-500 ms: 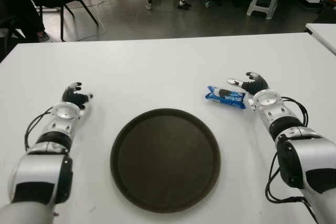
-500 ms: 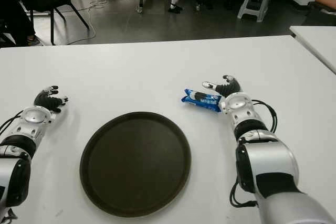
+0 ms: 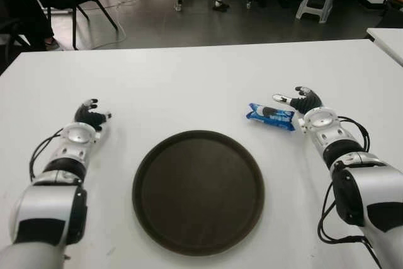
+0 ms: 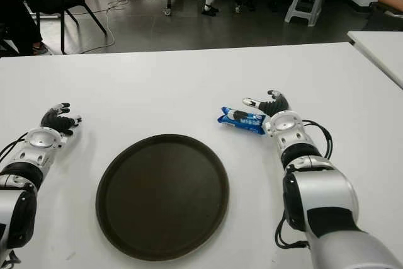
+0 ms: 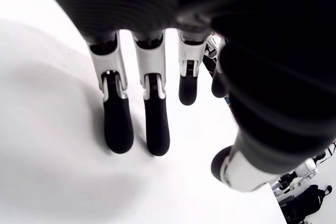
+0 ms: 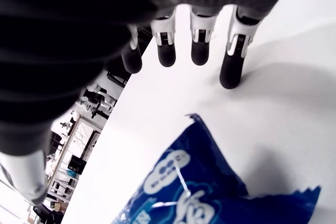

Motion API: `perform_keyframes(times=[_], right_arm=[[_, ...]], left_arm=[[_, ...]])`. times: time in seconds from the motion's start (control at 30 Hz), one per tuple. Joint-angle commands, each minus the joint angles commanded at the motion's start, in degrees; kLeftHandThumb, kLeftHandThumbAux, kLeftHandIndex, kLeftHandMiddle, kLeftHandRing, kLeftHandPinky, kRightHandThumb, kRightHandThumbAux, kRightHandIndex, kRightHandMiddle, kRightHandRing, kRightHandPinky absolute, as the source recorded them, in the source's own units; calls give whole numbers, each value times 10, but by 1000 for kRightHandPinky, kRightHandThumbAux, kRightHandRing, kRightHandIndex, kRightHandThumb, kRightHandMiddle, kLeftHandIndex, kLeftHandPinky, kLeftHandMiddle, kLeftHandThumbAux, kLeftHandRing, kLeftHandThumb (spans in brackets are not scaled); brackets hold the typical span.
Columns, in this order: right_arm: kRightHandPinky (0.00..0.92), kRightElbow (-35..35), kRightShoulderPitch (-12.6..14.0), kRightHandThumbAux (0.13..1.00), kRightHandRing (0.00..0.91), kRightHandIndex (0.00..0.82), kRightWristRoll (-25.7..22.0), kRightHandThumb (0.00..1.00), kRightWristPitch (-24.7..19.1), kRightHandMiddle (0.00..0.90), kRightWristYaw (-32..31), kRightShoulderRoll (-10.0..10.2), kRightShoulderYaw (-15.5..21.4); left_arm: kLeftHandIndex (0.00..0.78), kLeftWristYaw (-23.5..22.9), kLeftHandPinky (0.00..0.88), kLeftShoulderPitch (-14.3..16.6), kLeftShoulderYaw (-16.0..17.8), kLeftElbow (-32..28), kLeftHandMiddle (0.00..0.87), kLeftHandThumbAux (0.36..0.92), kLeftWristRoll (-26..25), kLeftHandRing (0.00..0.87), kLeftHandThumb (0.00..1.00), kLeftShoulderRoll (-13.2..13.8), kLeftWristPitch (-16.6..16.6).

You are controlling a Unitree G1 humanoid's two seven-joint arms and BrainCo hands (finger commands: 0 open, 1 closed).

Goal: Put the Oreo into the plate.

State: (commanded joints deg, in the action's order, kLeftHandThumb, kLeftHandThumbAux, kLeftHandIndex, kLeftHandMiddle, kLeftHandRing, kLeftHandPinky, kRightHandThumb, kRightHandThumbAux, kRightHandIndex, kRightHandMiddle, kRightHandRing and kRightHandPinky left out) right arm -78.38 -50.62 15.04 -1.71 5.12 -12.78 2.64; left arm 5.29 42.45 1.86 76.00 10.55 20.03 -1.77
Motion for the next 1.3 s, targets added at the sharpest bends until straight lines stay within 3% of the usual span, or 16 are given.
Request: perform_keyframes(times=[1.03,1.3], right_arm=[[0,0,2,577,0,0,1,0,8,0,1,1,-1],[0,1,2,603,0,0,20,0,15,0,-11,0,-23]], left_arm=[[78,-2,124,0,-2,1,113,780,2,124,160,1,0],[79,-1,131,0,1,-1,113,779,-1,126,165,0,-1]])
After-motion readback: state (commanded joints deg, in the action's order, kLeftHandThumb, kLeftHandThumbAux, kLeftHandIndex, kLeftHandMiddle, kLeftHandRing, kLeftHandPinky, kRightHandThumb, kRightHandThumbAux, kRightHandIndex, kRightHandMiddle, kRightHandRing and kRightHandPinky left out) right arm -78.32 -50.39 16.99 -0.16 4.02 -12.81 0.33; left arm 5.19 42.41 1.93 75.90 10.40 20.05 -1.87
